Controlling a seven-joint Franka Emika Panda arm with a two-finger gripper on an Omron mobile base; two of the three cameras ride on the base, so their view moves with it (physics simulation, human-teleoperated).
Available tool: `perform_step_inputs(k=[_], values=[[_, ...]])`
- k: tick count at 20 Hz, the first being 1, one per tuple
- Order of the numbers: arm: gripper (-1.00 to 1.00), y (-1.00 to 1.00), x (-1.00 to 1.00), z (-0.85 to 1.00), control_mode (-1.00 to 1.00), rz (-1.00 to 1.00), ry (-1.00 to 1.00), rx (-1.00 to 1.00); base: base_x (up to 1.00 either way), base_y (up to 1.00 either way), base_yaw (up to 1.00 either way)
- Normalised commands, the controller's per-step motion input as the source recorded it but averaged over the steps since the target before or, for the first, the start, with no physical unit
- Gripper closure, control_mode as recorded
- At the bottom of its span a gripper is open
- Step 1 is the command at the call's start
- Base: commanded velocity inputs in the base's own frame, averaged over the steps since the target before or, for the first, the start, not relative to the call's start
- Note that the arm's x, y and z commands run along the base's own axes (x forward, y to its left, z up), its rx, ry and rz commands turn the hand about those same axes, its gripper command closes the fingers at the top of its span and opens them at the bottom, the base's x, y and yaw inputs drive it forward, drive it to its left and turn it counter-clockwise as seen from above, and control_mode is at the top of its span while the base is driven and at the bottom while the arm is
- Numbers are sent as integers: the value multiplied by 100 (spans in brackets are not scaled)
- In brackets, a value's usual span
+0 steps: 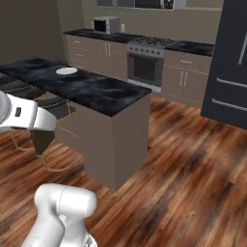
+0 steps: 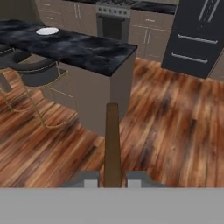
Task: Start the toaster. Once the lever pops up, take the bread to the plate on the dining counter.
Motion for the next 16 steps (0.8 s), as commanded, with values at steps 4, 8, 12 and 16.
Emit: perform_step_inputs(k=[4,8,12,16], values=[[100,0,0,0,100,0,0,0,79,-71,15],[100,0,0,0,100,0,0,0,97,-77,14],[100,0,0,0,100,0,0,0,100,-81,14],[100,0,0,0,100,0,0,0,100,-88,15]])
